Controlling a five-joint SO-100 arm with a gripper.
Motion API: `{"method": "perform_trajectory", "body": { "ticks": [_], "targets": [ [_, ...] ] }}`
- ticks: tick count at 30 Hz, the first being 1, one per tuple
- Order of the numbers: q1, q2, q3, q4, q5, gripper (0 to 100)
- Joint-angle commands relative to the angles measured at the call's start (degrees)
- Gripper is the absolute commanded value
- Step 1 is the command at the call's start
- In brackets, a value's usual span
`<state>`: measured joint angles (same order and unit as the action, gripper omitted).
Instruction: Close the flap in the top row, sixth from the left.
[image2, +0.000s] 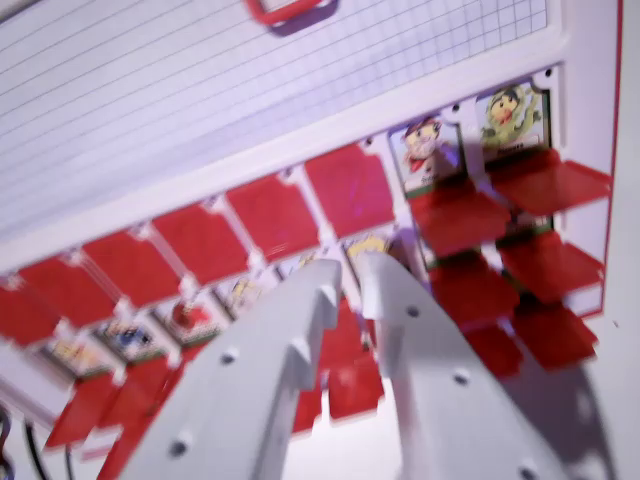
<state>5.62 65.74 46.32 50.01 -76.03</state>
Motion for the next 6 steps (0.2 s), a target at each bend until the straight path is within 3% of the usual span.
{"method": "perform_trajectory", "body": {
  "ticks": [1,6],
  "targets": [
    [-1.5,15.4,1.9,3.1,-1.5,2],
    [-2.0,25.1,11.2,4.0,-4.1,2]
  ]
}}
